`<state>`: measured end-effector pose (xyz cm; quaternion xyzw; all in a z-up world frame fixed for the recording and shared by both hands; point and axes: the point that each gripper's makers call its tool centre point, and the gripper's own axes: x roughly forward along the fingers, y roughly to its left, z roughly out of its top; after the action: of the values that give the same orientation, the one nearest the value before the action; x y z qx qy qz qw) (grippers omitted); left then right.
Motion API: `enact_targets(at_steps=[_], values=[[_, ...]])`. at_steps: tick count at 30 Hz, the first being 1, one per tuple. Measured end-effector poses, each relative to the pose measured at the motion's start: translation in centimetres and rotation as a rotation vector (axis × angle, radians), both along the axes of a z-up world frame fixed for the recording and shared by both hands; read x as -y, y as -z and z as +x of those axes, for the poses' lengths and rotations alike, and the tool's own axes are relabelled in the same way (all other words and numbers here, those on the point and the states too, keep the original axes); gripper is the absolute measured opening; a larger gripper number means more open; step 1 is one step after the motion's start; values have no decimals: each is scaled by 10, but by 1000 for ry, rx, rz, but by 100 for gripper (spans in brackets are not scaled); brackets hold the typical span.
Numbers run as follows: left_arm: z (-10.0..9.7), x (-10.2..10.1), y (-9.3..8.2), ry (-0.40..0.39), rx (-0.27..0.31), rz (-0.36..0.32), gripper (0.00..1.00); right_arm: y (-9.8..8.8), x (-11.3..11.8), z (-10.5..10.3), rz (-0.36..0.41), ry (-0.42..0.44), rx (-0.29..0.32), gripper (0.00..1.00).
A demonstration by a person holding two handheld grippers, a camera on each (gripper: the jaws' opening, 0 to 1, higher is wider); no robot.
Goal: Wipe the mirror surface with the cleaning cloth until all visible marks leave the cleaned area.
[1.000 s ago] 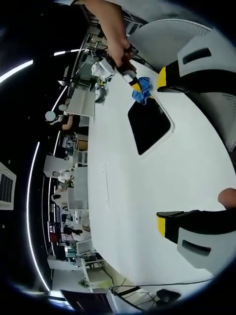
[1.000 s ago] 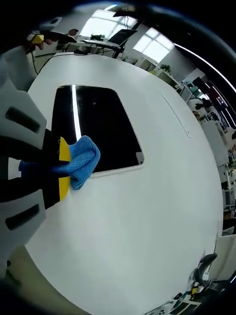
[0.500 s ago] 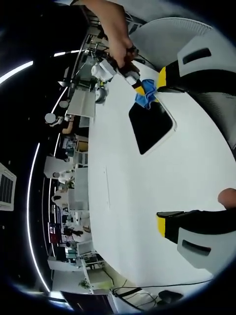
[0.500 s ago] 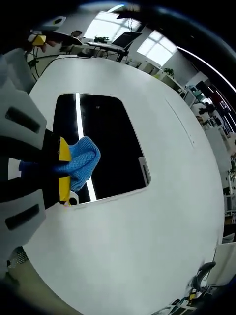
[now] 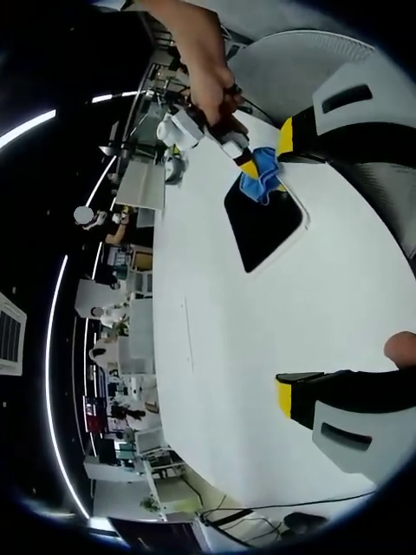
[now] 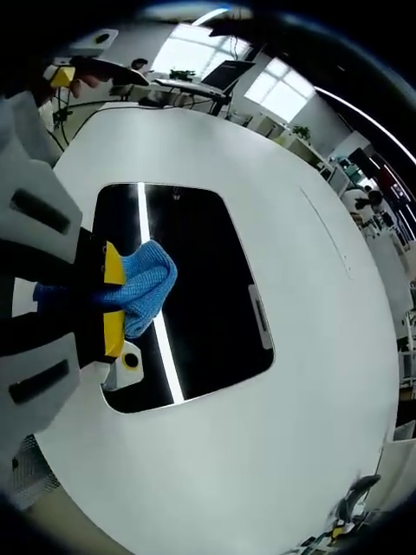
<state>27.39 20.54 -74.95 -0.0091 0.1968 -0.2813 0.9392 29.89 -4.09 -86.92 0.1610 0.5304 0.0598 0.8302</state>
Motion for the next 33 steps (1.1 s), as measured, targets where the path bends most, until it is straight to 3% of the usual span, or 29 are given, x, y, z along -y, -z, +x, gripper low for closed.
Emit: enact_targets(at_steps=[33], values=[[-2,-2,2,19,-5,13,99,0,-82,1,25,-131,-9,2]])
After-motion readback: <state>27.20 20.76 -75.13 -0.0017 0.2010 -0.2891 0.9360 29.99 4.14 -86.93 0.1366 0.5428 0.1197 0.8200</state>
